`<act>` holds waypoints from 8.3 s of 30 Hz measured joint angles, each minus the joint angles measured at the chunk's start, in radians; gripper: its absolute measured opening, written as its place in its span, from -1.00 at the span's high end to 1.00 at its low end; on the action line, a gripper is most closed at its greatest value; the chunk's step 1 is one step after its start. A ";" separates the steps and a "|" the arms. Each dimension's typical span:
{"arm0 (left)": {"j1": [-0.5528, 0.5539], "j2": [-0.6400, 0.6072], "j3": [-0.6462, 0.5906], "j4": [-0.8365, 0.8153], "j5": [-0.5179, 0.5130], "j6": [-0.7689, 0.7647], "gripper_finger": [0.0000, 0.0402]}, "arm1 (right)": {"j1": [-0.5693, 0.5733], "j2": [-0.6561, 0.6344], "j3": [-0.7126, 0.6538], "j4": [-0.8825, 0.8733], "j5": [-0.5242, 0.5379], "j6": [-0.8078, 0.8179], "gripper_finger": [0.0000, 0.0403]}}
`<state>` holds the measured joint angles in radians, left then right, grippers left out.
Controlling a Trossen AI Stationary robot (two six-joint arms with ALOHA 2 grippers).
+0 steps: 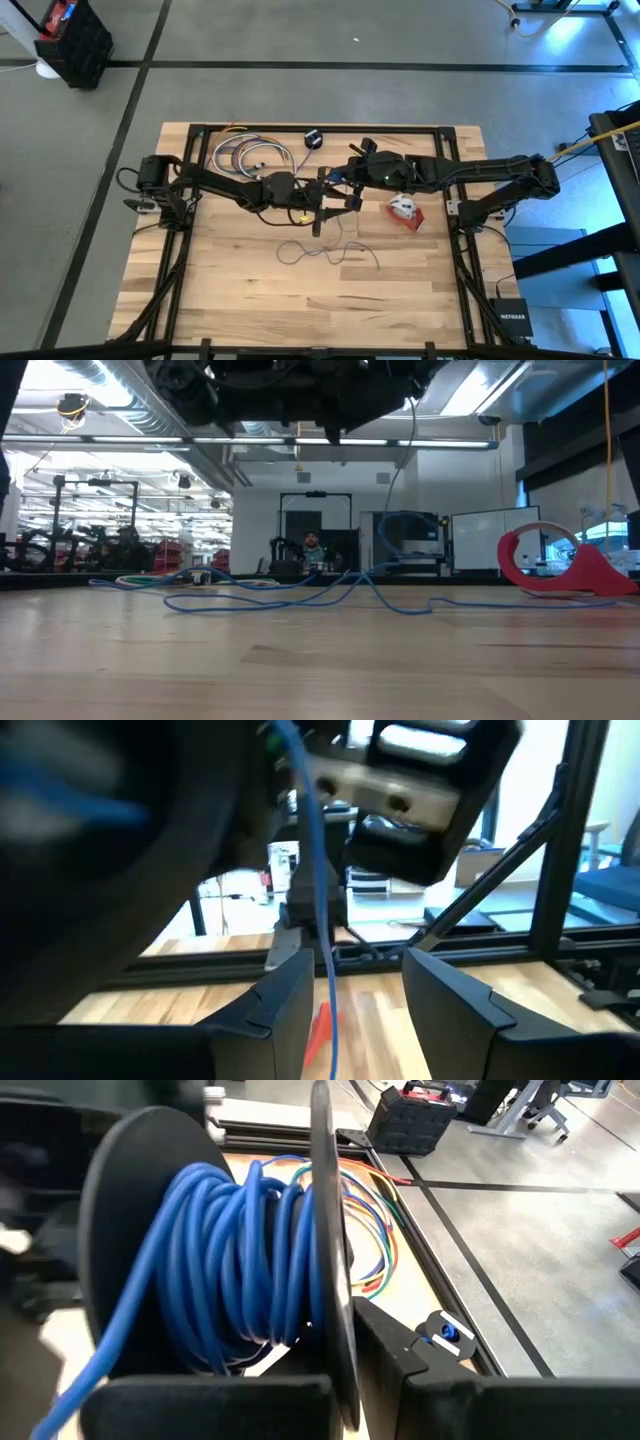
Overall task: Coil cords
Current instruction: Coil the blue wire onto the spool
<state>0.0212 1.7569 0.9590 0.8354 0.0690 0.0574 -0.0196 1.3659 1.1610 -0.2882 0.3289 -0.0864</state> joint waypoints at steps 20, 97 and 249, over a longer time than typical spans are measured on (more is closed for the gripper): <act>-0.001 0.027 0.036 -0.016 0.017 0.051 0.92 | 0.000 0.000 0.000 -0.002 0.000 -0.001 0.91; 0.017 -0.376 0.032 -0.678 -0.237 -0.037 1.00 | -0.017 0.132 -0.045 0.059 0.260 0.028 0.91; -0.013 -0.550 -0.200 -0.616 -0.102 0.286 0.99 | -0.061 0.090 -0.454 0.817 -0.304 -0.084 0.12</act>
<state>0.0078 1.2064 0.7593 0.2192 -0.0327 0.3435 -0.0804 1.4560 0.7074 0.5285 0.0247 -0.1700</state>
